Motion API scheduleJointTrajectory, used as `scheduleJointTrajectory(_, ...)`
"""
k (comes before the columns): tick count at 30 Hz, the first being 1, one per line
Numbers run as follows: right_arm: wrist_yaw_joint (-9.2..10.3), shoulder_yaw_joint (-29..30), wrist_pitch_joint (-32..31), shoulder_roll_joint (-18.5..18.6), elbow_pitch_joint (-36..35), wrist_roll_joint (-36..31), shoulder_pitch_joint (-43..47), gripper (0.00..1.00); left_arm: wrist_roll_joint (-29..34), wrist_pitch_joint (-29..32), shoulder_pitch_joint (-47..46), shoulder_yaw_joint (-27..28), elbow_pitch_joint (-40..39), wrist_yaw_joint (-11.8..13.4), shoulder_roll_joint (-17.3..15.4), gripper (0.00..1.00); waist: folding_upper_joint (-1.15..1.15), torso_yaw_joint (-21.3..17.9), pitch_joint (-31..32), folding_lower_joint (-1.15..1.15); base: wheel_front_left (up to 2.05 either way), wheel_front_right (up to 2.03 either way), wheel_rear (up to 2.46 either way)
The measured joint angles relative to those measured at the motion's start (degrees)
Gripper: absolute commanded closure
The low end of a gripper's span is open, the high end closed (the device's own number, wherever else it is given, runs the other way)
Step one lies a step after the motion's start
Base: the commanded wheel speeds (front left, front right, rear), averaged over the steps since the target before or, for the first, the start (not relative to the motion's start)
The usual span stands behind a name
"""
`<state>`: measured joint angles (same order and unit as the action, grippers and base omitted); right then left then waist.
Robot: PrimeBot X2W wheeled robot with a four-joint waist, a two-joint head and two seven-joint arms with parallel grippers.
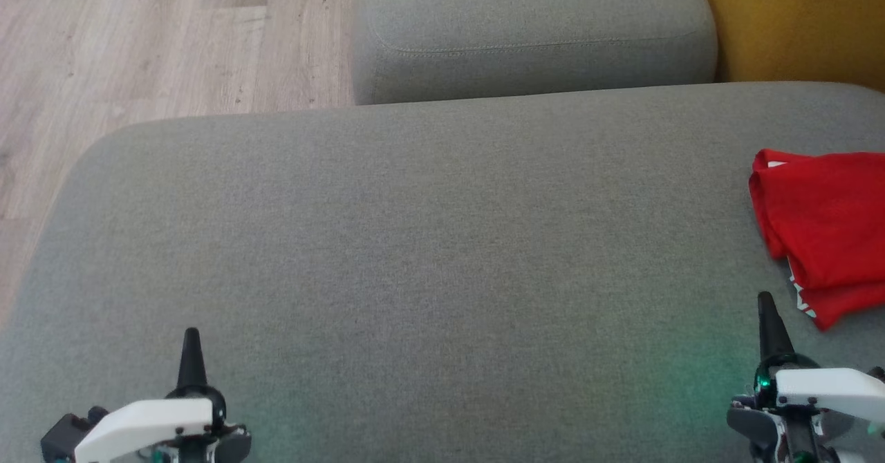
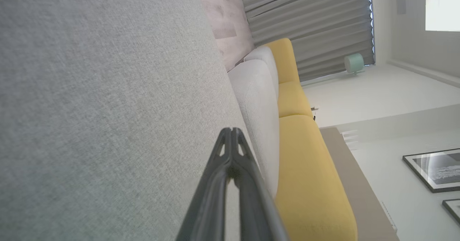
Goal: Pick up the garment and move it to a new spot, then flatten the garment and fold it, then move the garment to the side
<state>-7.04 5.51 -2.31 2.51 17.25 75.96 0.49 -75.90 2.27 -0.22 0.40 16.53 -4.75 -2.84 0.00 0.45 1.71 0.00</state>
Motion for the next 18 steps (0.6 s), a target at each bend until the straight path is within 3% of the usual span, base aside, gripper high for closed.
scheduleJointTrajectory(18, 0.00, 1.6, -2.9, 0.0, -0.6, 12.2, -2.5, 1.00, -12.4, 3.2, -2.3, 3.3, -0.4, -1.8, 0.1, 1.00, 0.00, -0.4, -1.5, 0.00, 0.00, 0.00, 0.00)
